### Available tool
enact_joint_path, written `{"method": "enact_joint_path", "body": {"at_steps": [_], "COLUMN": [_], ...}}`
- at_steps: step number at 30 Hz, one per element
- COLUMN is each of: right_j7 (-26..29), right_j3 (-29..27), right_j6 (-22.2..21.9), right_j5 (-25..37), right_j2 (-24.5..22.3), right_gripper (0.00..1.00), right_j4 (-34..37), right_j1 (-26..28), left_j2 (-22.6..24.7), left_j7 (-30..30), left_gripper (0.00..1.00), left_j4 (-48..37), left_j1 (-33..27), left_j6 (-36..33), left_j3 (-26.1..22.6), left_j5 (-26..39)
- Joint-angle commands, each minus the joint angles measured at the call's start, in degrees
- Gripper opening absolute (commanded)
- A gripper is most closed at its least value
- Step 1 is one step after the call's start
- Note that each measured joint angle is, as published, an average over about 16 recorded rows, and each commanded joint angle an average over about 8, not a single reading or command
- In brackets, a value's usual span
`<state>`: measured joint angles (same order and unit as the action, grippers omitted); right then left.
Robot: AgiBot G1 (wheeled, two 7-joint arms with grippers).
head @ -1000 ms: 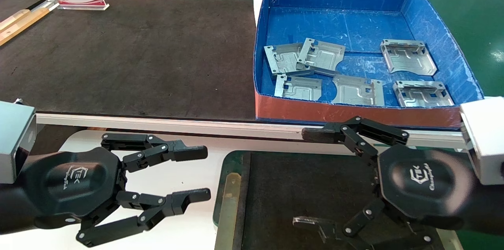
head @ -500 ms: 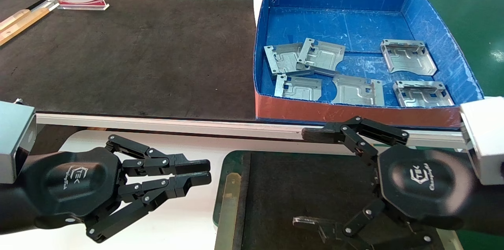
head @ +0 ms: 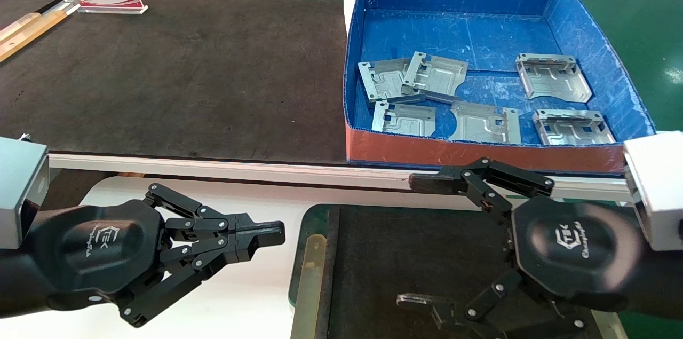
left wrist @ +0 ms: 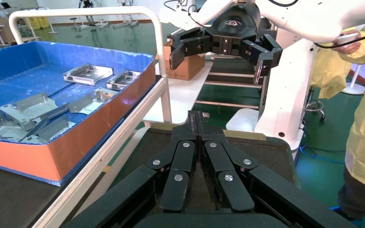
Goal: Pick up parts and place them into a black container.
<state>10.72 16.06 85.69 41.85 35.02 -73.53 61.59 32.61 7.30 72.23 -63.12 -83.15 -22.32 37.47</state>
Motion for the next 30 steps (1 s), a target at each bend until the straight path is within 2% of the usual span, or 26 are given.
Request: {"method": "enact_joint_path", "body": {"at_steps": [1,23,30], "right_j7": [0.00,0.01,0.97], "right_j3": [0.00,-0.01,-0.28], "right_j6": [0.00,-0.01,-1.61], "right_j5": [0.00,-0.01,-0.25], "right_j2": [0.00,0.00,0.26], "right_gripper": [1.00,1.00,1.00], "right_j4": [0.00,0.01,-0.32], "right_j1": [0.00,0.00,0.65], "left_j2": [0.00,0.00,0.00], "left_j7": [0.00,0.00,0.00], "left_gripper": [1.00,1.00,1.00], "left_j4": [0.00,0.00,0.00], "left_j1": [0.00,0.00,0.00], "left_j6": [0.00,0.00,0.00], "left_j3": [0.00,0.00,0.00], "left_j5": [0.00,0.00,0.00]}}
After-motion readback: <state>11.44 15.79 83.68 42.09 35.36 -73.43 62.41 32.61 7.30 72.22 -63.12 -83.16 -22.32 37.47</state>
